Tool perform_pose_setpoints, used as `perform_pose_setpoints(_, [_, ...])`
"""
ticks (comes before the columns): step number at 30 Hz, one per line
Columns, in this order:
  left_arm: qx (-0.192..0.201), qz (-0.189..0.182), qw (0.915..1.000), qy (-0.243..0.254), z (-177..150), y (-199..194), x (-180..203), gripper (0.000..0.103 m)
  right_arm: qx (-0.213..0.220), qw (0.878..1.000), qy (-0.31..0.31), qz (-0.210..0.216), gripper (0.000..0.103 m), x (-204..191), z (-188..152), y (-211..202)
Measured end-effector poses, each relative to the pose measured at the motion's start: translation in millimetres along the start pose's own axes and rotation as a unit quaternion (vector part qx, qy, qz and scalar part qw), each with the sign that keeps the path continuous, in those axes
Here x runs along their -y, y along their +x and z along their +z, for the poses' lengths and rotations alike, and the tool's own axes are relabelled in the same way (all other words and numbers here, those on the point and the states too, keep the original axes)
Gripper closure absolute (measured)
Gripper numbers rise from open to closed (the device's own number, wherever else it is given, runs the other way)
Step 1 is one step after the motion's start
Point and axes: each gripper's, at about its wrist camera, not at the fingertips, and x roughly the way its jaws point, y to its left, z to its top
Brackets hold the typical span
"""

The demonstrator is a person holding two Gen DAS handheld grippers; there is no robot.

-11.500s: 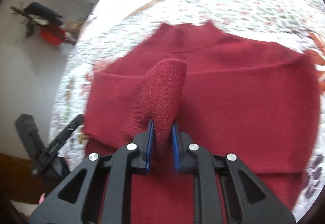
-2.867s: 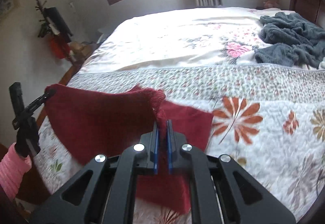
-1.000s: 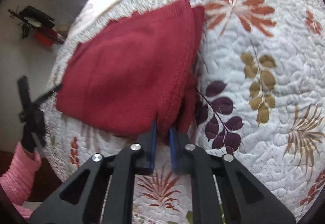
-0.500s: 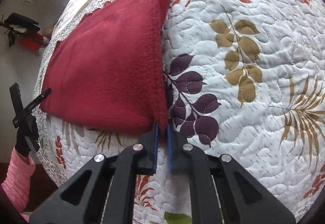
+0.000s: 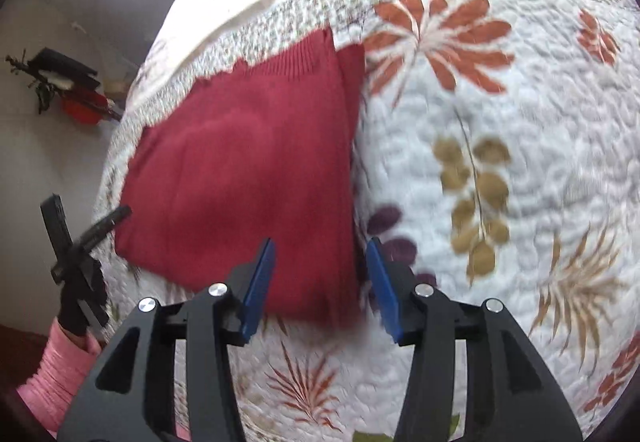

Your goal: Fold small clothes

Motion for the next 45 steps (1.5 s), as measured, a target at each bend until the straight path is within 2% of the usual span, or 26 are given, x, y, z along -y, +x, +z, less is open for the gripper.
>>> perform_pose_setpoints(6, [0.002, -0.020, 0.9998, -0.006, 24.2, 18.7, 23.1, 0.044, -0.014, 0.999, 0.038, 0.033, 0.055, 16.3, 26.7, 23.1])
perform_pose_setpoints(11, [-0.016, -0.016, 0.9994, -0.024, 26.0, 41.4, 20.3, 0.044, -0.028, 0.996, 0.071, 0.041, 0.055, 32.0, 33.3, 47.8])
perform_pose_setpoints(18, [-0.021, -0.013, 0.9993, -0.028, 19.4, 56.5, 10.6, 0.044, -0.030, 0.985, 0.127, 0.114, 0.061, 54.0, 38.6, 68.5])
perform_pose_setpoints(19, [-0.021, -0.012, 0.9993, -0.027, 19.0, 57.4, 10.9, 0.044, -0.032, 0.983, 0.132, 0.122, 0.067, 54.3, 39.7, 70.6])
perform_pose_setpoints(20, [-0.021, -0.011, 0.9994, -0.026, 19.0, 58.1, 10.8, 0.044, -0.035, 0.981, 0.137, 0.132, 0.081, 54.8, 41.4, 74.1])
perform_pose_setpoints(21, [-0.021, -0.011, 0.9994, -0.025, 18.9, 58.5, 10.6, 0.044, -0.044, 0.977, 0.145, 0.148, 0.086, 55.2, 41.9, 79.9])
perform_pose_setpoints(38, [-0.022, -0.027, 0.9992, -0.018, 16.8, 59.9, 4.9, 0.044, -0.035, 0.979, 0.166, 0.110, 0.091, 52.9, 37.7, 76.6])
perform_pose_setpoints(42, [-0.021, -0.029, 0.9989, -0.031, 19.8, 45.2, 0.9, 0.044, -0.025, 0.986, 0.128, 0.101, 0.091, 14.4, 47.3, 52.6])
perform_pose_setpoints(45, [-0.016, -0.033, 0.9985, -0.039, 20.3, 32.7, -5.6, 0.044, -0.017, 0.991, 0.083, 0.103, 0.091, -29.2, 57.4, 36.3])
